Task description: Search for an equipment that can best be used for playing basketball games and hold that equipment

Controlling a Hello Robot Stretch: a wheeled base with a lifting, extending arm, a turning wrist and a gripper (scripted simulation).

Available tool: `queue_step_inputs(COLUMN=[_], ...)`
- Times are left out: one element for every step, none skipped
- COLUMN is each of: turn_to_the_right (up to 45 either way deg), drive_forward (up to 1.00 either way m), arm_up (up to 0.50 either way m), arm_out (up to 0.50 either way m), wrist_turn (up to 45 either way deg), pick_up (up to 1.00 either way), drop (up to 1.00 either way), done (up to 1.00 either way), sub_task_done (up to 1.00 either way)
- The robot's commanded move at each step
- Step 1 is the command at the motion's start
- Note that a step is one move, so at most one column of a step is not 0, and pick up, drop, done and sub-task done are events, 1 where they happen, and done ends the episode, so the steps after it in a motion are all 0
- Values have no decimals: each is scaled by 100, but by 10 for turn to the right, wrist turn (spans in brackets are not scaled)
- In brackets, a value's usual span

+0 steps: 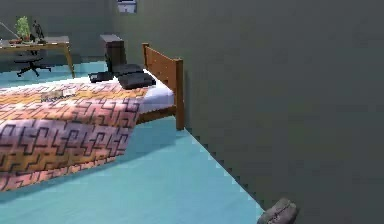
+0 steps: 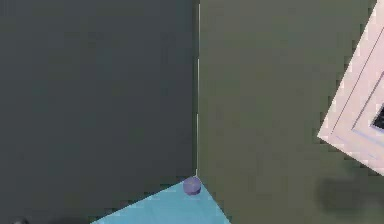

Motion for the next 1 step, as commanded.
queue_step_inputs(turn_to_the_right=[-390], drive_forward=[0], arm_up=[0], arm_out=[0], wrist_turn=[0], pick_up=[0], drop=[0], done=[0], sub_task_done=[0])
